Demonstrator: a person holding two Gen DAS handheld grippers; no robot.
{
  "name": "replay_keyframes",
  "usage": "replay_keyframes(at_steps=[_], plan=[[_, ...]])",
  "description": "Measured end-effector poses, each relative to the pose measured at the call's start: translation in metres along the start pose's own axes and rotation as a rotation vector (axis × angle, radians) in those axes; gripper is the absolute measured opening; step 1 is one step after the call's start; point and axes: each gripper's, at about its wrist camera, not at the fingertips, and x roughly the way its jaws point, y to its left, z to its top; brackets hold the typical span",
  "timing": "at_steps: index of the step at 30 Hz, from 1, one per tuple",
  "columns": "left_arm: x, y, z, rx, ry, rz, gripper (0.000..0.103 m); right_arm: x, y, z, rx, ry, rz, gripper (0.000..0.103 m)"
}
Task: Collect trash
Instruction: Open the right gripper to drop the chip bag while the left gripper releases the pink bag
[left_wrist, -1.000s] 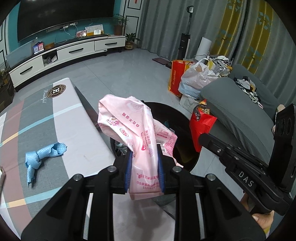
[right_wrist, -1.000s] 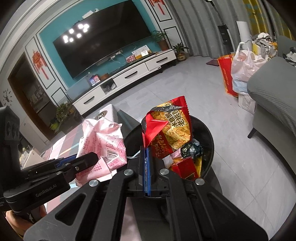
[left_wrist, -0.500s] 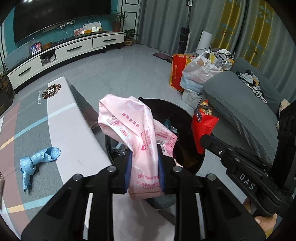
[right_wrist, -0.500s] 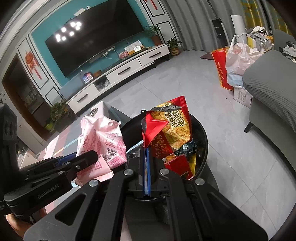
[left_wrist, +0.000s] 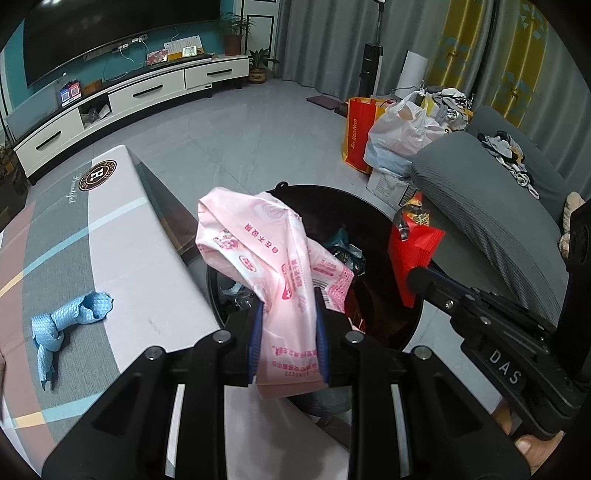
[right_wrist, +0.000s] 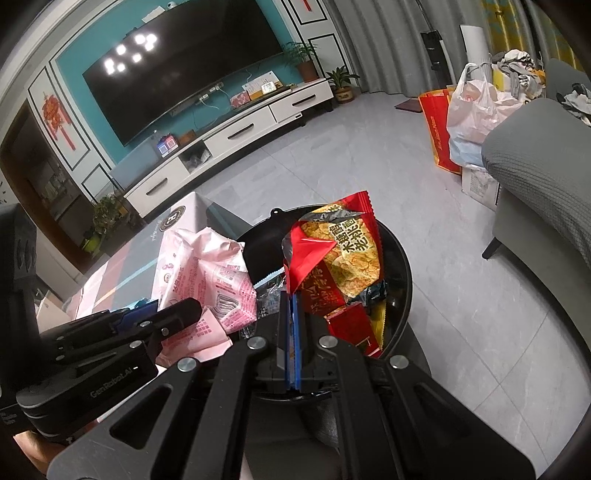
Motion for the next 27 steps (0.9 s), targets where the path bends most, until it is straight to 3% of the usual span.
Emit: replay_keyframes(at_steps=[27], plan=[[0.026, -0.009, 0.002, 0.044, 0.032, 0.042, 0.026, 0.014, -0.001, 0.0, 0.001, 0.053, -0.041, 0.002]])
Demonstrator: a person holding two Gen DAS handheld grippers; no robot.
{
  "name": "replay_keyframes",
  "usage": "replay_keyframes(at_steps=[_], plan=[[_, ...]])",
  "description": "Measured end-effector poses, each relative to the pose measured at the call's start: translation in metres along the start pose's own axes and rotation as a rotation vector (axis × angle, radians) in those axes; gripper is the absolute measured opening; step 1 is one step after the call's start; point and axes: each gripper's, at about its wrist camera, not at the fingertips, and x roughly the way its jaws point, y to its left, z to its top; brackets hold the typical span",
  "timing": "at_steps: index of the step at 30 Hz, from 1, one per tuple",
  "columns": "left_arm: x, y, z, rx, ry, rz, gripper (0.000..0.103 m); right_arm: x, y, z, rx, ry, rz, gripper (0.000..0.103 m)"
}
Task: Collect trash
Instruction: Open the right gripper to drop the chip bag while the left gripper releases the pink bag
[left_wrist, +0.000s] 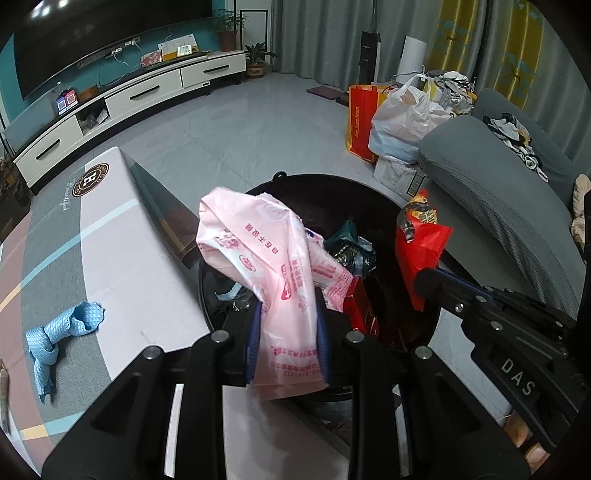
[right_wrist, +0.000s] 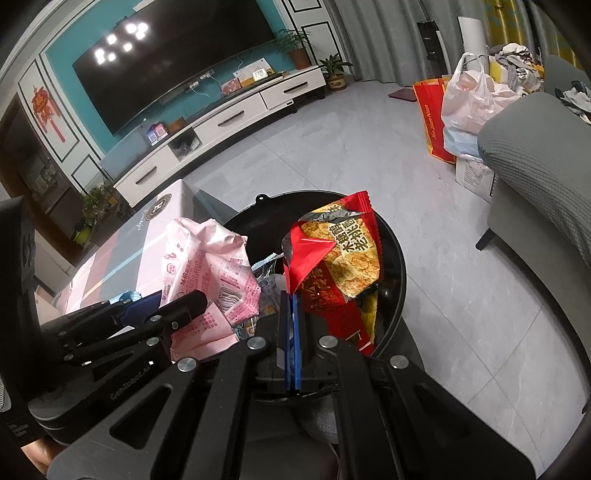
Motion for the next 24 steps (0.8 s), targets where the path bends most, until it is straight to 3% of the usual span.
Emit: replay_keyframes(at_steps=[24], plan=[[0.0037, 0.0004, -0.0005, 0.005, 0.009, 0.012, 0.029, 0.0092, 0.0024, -0.003, -0.008, 0.031, -0.015, 0.003]])
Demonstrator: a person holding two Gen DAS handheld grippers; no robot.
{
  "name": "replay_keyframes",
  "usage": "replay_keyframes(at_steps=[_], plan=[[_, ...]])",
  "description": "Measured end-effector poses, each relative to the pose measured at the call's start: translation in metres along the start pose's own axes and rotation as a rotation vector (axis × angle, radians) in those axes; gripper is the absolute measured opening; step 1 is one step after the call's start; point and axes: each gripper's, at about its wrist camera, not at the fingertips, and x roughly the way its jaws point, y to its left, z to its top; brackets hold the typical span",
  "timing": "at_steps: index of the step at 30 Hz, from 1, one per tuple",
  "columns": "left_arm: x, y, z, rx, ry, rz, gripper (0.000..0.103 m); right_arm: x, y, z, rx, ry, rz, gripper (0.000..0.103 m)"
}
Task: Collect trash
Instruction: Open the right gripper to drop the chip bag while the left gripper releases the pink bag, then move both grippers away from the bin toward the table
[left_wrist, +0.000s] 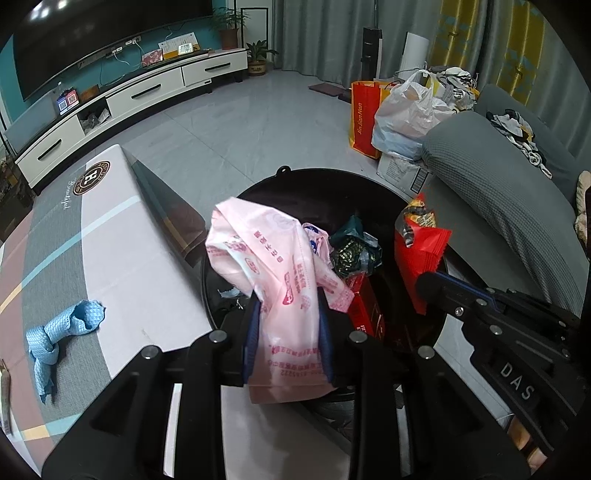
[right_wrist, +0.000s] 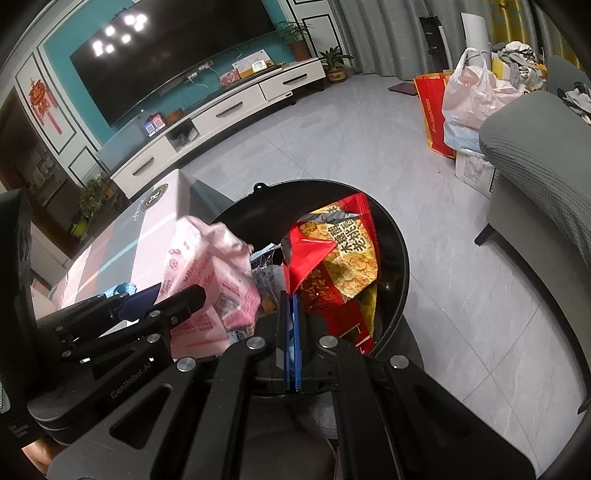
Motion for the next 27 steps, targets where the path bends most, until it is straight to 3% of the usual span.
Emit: replay_keyframes(at_steps=[8, 13, 17, 19, 24, 27], plan=[[-0.003, -0.002, 0.0, 0.008, -0.011, 0.002, 0.031, -0.004, -0.001, 0.0, 0.004, -0.007, 0.001, 0.008], [-0.012, -0.001, 0.0, 0.01, -0.042, 0.002, 0.045, -0.007, -0.003, 0.001, 0.018, -0.017, -0.003, 0.014], [-0.023, 0.0, 0.0, 0.013, -0.077, 0.004, 0.058, -0.013, -0.005, 0.001, 0.03, -0.037, -0.008, 0.025], [-0.03, 0.001, -0.002, 0.013, -0.099, 0.004, 0.07, -0.017, -0.005, 0.002, 0.034, -0.049, -0.011, 0.031], [-0.048, 0.001, -0.006, 0.029, -0.142, 0.015, 0.081, -0.02, -0.003, 0.001, 0.032, -0.057, -0.01, 0.036], [-0.06, 0.004, -0.011, 0.027, -0.162, 0.023, 0.089, -0.023, -0.002, 0.0, 0.039, -0.065, -0.014, 0.047]])
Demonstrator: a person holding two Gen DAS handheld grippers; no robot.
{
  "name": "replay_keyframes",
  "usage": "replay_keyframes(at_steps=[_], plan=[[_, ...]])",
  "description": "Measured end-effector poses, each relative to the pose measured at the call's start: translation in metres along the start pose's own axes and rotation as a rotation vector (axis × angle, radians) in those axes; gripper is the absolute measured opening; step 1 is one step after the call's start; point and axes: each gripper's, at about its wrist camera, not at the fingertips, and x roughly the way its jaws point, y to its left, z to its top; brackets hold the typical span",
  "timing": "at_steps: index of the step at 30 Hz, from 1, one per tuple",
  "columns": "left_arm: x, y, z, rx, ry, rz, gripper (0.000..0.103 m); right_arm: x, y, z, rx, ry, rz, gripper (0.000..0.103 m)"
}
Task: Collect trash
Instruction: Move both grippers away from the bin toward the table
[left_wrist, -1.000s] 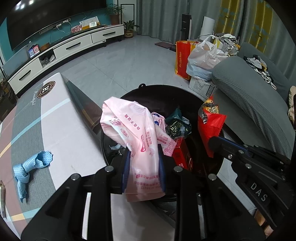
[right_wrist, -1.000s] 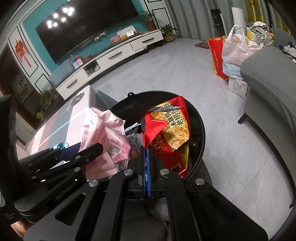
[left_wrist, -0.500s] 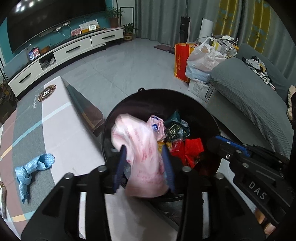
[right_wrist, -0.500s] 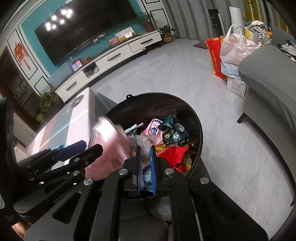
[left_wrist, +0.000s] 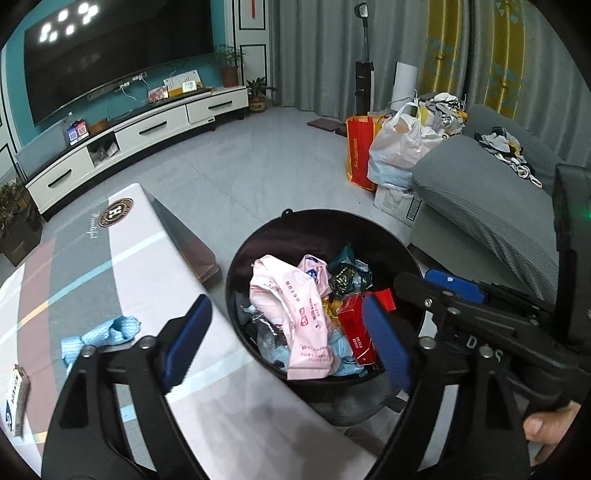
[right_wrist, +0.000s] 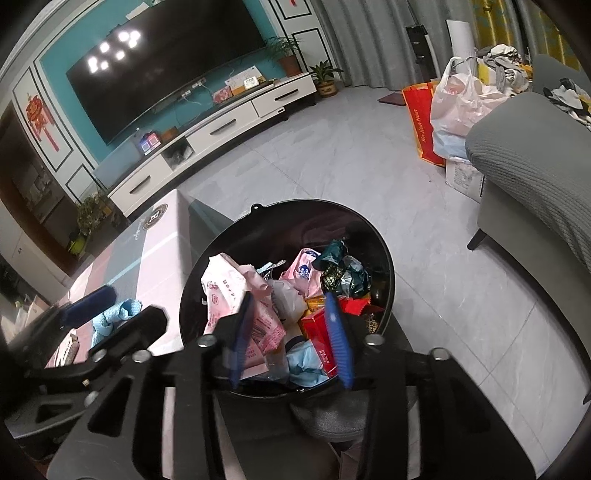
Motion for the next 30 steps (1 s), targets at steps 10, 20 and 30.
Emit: replay_keyframes(at_steps=[10, 20, 30], plan=[[-0.045, 0.029, -0.021, -0.046, -0.052, 0.027, 0.099, -0.015, 0.007, 0.003, 0.033, -0.068, 0.007, 0.063], [-0.083, 0.092, -0.059, -0.166, -0.068, 0.138, 0.1, -0.018, 0.05, -0.005, -0.057, -0.057, 0.024, 0.083], [-0.099, 0.151, -0.106, -0.29, -0.014, 0.208, 0.1, -0.009, 0.115, -0.024, -0.222, -0.023, 0.053, 0.088]])
